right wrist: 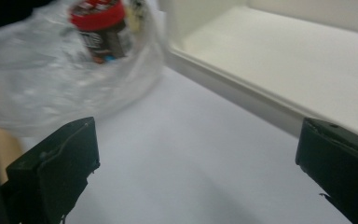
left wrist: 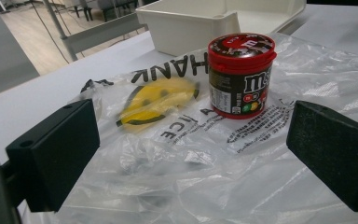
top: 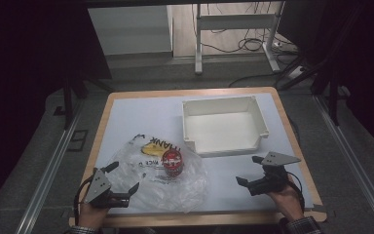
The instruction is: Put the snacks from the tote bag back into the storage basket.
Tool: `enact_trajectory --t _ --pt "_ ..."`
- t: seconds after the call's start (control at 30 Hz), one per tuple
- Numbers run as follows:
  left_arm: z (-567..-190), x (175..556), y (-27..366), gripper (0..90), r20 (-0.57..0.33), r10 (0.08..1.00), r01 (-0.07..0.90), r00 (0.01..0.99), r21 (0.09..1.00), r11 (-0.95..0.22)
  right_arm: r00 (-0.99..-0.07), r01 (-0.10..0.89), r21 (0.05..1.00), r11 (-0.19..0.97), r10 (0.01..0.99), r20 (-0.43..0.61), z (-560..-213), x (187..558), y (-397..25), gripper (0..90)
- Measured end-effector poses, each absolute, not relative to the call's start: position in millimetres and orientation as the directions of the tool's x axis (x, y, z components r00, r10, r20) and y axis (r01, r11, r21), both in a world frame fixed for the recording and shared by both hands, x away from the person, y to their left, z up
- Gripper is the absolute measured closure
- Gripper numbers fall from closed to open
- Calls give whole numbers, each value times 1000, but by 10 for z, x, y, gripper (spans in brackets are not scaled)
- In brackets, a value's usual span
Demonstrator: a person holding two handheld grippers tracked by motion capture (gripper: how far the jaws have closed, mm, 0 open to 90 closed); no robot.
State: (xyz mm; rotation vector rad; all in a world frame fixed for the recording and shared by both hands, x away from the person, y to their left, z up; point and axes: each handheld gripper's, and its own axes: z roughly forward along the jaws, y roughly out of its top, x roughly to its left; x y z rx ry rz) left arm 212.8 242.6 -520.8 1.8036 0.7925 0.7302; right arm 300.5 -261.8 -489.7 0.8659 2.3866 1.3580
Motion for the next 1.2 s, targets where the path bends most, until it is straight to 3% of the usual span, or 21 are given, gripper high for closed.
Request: enact_trajectory --t 0.23,0.57,1.2 --pt "-5208 2126 2432 24 122 789 188 602 939 -289 -799 322 875 361 600 46 -4894 2991 -2632 0" --pt "-5212 2132 2428 24 121 788 191 604 938 -290 -792 335 873 355 608 57 -4928 3035 -2644 0" --pt "-5214 2133 2429 24 121 788 192 603 937 -290 -806 298 856 423 592 -12 -4913 2995 -2546 0"
